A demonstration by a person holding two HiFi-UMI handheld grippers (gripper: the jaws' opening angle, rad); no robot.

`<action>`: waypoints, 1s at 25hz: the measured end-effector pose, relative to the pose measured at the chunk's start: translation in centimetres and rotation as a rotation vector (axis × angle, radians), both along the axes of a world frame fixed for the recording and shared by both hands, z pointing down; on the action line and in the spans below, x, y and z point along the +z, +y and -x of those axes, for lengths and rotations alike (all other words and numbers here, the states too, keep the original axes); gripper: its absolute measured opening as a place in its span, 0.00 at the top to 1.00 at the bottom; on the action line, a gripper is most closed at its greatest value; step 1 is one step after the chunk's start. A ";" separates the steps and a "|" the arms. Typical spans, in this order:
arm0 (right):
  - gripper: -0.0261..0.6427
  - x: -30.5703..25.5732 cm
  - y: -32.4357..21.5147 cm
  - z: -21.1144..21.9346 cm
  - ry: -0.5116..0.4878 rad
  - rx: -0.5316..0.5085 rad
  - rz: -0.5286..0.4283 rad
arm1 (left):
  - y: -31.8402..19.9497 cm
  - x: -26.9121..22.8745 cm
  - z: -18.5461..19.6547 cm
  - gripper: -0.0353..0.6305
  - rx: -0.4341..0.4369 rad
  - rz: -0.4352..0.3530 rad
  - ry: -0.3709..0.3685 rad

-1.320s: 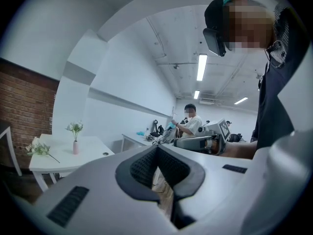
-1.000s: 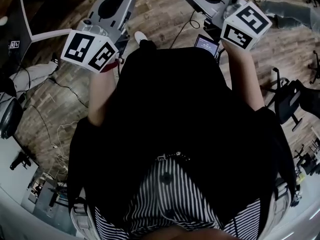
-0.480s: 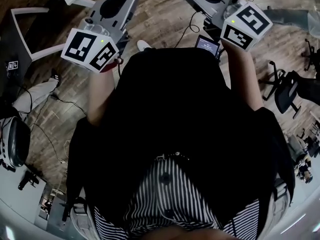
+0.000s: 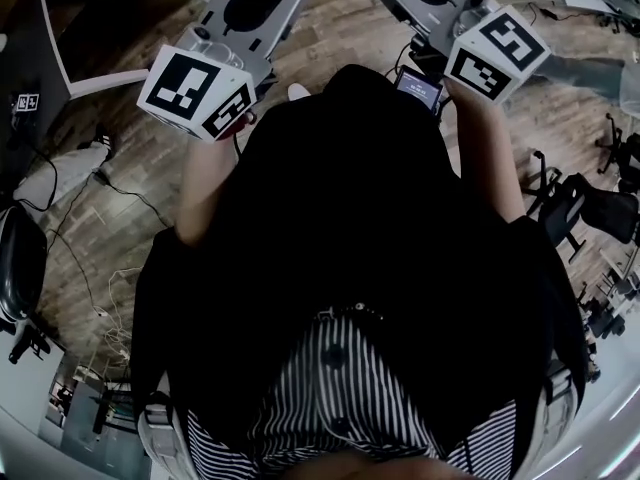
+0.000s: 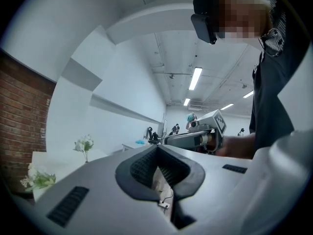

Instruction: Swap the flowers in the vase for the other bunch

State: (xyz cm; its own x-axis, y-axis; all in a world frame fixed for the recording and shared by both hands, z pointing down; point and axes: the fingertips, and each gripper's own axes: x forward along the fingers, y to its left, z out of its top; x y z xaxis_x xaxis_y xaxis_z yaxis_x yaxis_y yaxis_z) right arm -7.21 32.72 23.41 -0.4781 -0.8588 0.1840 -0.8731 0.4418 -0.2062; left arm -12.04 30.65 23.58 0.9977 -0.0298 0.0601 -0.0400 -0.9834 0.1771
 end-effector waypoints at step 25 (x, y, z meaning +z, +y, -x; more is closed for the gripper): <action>0.96 2.2 -16.9 -3.0 -0.080 -0.192 0.034 | -15.5 2.1 -1.9 0.94 -0.218 0.054 -0.032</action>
State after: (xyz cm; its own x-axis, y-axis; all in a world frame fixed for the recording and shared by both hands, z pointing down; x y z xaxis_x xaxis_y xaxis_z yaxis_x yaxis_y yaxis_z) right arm -4.25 15.85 25.63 -0.6463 -0.7447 0.1663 -0.7541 0.5900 -0.2887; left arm -10.11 15.17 25.70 0.9655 -0.2408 0.0988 -0.2574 -0.9398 0.2250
